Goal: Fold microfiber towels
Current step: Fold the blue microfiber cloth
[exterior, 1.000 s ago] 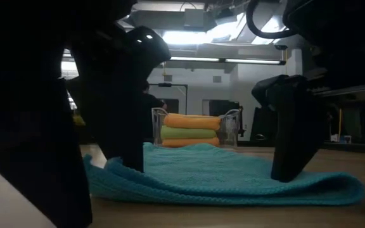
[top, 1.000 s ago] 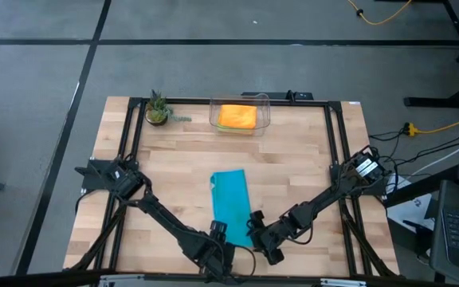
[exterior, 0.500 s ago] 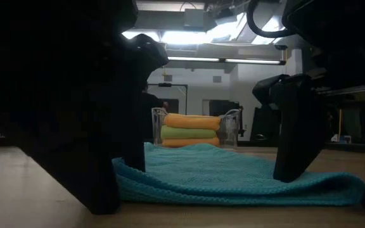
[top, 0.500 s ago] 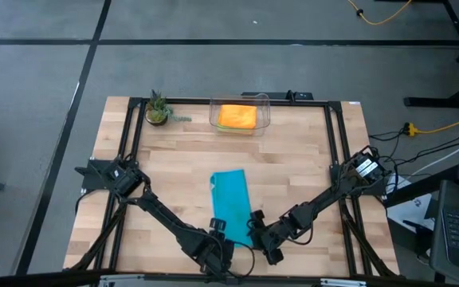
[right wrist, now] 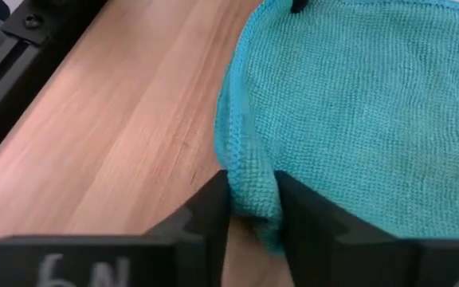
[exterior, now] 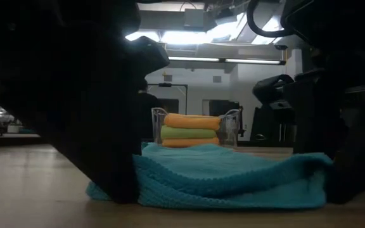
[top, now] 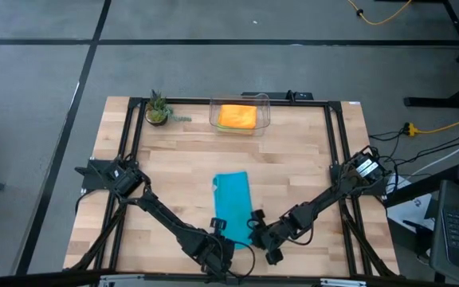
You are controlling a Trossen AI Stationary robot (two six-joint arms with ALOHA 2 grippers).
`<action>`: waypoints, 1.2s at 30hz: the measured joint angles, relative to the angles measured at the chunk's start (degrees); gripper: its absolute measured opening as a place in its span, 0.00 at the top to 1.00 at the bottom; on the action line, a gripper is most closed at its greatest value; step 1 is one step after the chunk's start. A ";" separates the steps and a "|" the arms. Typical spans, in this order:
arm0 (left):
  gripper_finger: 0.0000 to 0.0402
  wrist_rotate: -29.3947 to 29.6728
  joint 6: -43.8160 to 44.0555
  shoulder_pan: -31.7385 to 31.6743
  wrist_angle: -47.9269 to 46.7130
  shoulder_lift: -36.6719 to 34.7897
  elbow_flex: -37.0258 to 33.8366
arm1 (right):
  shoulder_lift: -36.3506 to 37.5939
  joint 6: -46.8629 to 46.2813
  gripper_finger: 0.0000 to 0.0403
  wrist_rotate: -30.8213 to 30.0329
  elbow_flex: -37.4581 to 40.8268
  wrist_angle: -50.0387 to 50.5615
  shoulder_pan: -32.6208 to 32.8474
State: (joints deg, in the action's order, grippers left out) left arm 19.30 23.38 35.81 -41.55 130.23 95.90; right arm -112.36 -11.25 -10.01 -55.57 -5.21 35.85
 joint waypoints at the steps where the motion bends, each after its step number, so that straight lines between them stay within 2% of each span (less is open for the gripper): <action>1: 0.99 -0.01 -0.02 -0.02 0.11 0.00 -0.02 | 0.00 -0.87 0.80 -0.15 0.02 0.00 0.11; 6: 1.00 -0.17 -0.02 -0.02 0.46 -0.13 -0.09 | 0.00 -9.22 0.97 -0.69 0.07 0.04 0.14; 10: 1.00 -0.62 -0.84 -0.04 -1.37 -0.01 2.62 | 0.40 -12.55 0.97 -0.57 0.09 0.24 0.16; 16: 1.00 -3.73 -4.98 -0.24 -1.18 0.62 7.15 | 4.13 -14.28 0.98 3.45 0.48 2.80 0.86; 24: 1.00 -7.77 -8.42 -0.69 -1.15 0.44 8.93 | 9.96 -19.91 0.98 7.59 0.32 4.22 2.61; 29: 1.00 -10.32 -13.22 -1.23 -2.50 0.36 13.33 | 12.00 -22.25 0.98 9.06 0.24 4.25 3.44; 36: 1.00 -15.73 -13.55 -1.20 -3.09 0.31 20.63 | 12.70 -29.01 0.98 15.82 0.22 0.41 5.80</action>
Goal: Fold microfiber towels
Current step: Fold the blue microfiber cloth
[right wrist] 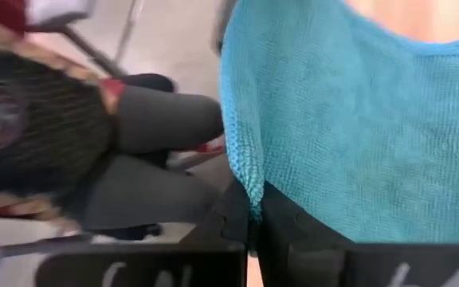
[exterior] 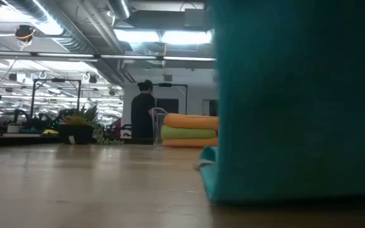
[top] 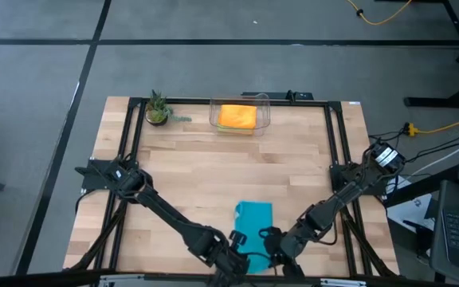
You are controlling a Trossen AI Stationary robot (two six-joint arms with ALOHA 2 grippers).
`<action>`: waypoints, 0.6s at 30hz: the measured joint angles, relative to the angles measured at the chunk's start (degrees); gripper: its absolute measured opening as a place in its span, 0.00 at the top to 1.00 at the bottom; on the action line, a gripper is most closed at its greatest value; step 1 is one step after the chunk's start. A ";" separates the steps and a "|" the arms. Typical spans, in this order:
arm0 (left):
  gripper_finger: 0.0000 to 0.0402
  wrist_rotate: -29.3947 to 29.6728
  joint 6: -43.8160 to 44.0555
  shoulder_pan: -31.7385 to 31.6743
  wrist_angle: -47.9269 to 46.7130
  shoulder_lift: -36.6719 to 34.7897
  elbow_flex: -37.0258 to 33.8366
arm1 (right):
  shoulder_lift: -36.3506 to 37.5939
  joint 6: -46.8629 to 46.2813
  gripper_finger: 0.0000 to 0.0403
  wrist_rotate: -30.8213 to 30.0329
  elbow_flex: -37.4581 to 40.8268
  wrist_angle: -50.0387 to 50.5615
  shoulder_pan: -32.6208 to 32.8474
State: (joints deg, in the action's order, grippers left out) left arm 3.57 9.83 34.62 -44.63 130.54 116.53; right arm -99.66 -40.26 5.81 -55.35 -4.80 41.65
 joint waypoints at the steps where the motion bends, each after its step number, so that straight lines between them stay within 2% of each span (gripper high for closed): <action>1: 1.00 -0.58 -0.45 0.04 0.06 -0.01 1.05 | 0.00 -0.13 0.98 1.08 0.00 -1.37 0.31; 6: 1.00 -0.83 -3.68 -0.01 -0.91 -0.07 4.39 | 0.00 -0.11 0.98 3.47 -0.09 -4.30 1.23; 10: 1.00 3.02 -4.45 -0.53 -5.83 -0.07 6.08 | 0.00 -1.28 0.98 2.73 -0.09 -3.98 1.21; 18: 1.00 7.40 -4.38 -2.29 -12.44 0.01 6.29 | 0.07 -1.60 0.98 -6.16 -0.09 2.18 -0.24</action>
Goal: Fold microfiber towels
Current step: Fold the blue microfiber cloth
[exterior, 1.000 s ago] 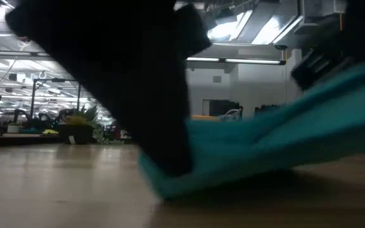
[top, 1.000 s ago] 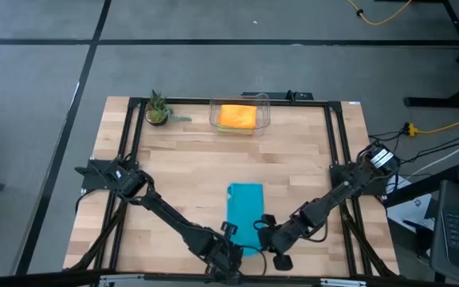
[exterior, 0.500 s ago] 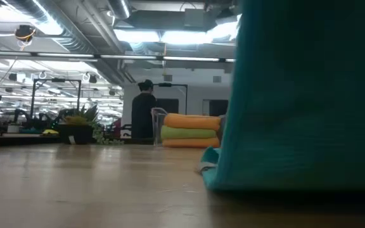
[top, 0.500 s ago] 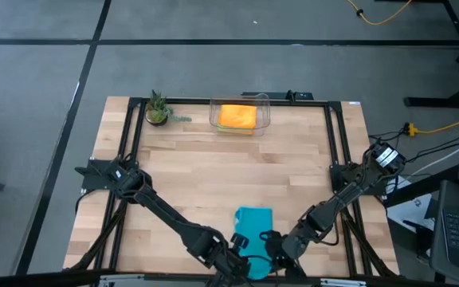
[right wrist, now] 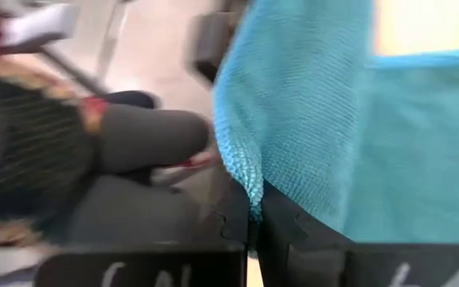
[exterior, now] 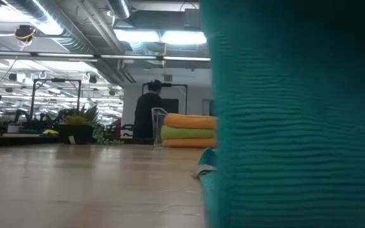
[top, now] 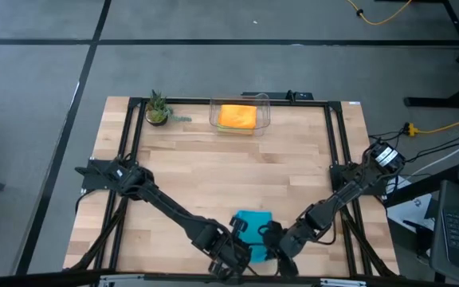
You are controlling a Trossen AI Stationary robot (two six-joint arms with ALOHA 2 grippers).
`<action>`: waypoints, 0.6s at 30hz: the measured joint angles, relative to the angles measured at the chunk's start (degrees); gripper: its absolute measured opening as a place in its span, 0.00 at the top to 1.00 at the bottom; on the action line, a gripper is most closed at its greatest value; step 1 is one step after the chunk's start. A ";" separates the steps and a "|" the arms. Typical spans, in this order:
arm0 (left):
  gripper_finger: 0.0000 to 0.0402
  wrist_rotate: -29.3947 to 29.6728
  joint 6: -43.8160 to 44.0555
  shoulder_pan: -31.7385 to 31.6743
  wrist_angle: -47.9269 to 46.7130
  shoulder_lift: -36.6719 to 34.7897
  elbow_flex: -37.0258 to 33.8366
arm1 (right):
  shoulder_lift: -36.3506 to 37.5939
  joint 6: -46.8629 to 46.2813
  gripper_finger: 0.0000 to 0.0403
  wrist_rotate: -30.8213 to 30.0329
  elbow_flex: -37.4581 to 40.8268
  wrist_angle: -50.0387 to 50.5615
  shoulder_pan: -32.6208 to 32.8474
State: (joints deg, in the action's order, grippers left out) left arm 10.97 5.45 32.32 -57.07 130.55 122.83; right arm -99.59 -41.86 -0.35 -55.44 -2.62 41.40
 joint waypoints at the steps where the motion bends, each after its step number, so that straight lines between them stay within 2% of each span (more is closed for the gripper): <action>1: 1.00 0.26 0.00 -0.23 -0.36 0.06 0.00 | 0.00 -0.25 0.98 -1.29 0.00 1.54 -0.26; 6: 1.00 0.54 -0.04 -1.56 -0.39 0.10 -1.07 | 0.02 -2.92 0.98 -9.26 -0.22 9.05 -1.11; 14: 1.00 3.14 -1.96 -3.77 -0.86 0.17 -5.49 | 0.04 -4.43 0.98 -25.21 -8.71 31.99 -0.57; 18: 1.00 4.96 -4.64 -4.95 -0.69 0.17 -6.18 | 0.05 -6.14 0.98 -26.72 -8.65 34.48 -0.47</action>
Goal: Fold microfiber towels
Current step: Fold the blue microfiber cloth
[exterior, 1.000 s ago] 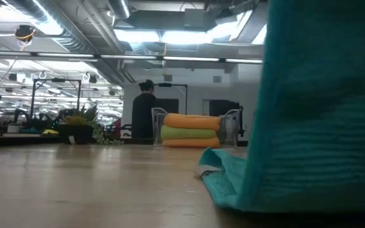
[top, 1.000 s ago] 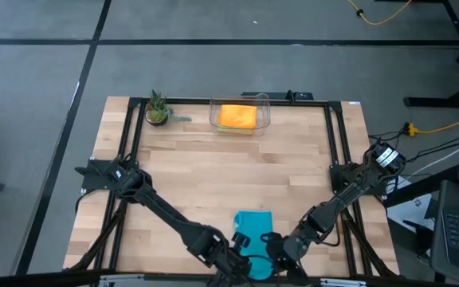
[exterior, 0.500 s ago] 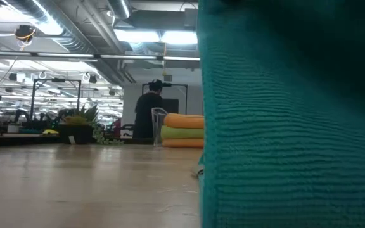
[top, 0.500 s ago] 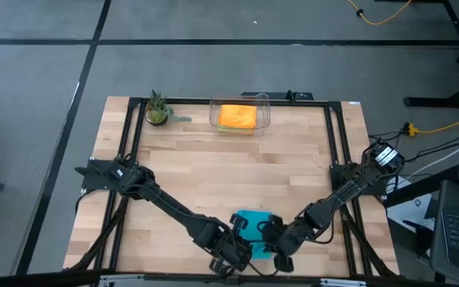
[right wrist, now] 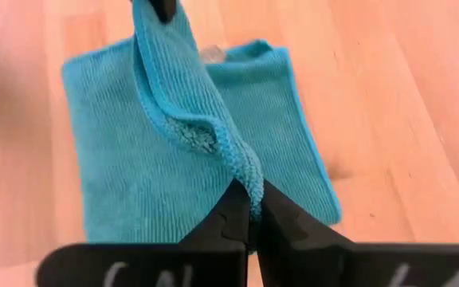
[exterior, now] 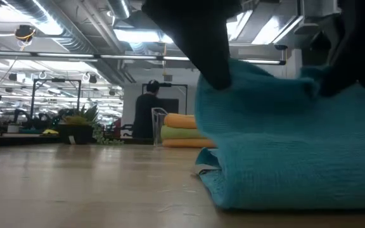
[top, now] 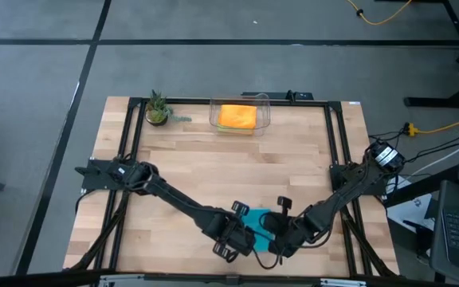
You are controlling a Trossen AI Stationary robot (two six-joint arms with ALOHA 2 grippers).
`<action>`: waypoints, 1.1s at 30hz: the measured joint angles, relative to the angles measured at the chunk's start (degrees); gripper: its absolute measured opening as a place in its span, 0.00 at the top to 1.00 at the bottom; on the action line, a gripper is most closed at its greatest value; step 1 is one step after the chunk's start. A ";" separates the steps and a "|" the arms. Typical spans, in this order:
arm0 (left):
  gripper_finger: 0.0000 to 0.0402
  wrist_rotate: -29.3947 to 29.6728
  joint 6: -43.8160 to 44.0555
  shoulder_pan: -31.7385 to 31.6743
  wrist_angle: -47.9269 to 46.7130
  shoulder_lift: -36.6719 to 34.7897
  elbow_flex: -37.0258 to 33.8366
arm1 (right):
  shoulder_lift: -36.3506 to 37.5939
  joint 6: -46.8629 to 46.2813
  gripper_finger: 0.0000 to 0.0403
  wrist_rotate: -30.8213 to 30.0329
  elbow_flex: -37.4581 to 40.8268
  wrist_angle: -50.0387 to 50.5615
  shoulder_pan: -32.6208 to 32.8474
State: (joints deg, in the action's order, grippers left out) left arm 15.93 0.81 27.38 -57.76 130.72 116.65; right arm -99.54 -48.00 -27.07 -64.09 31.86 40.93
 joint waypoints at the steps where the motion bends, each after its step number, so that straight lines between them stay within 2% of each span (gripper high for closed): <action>1: 1.00 0.02 -0.19 -0.31 -0.06 0.00 -0.15 | -0.20 -0.38 0.98 0.09 0.35 -0.17 -0.15; 14: 1.00 1.05 -0.01 -4.08 1.73 -0.02 -6.33 | -1.27 -1.95 0.98 -1.98 4.75 -0.98 -3.85; 24: 0.99 1.44 -0.09 -4.54 3.15 -0.02 -6.61 | -1.27 -5.58 0.94 1.55 5.22 -1.20 -4.07; 28: 0.93 0.22 0.19 -4.79 3.01 -0.02 -6.61 | -1.27 -4.97 0.88 1.73 5.22 -0.91 -4.09; 33: 0.79 1.29 0.40 -5.02 2.93 -0.02 -6.61 | -1.27 -3.80 0.74 1.75 5.22 0.84 -4.07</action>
State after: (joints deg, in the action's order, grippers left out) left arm 17.22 1.21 22.35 -54.83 130.69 110.04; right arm -100.82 -51.80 -25.32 -58.87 32.70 36.85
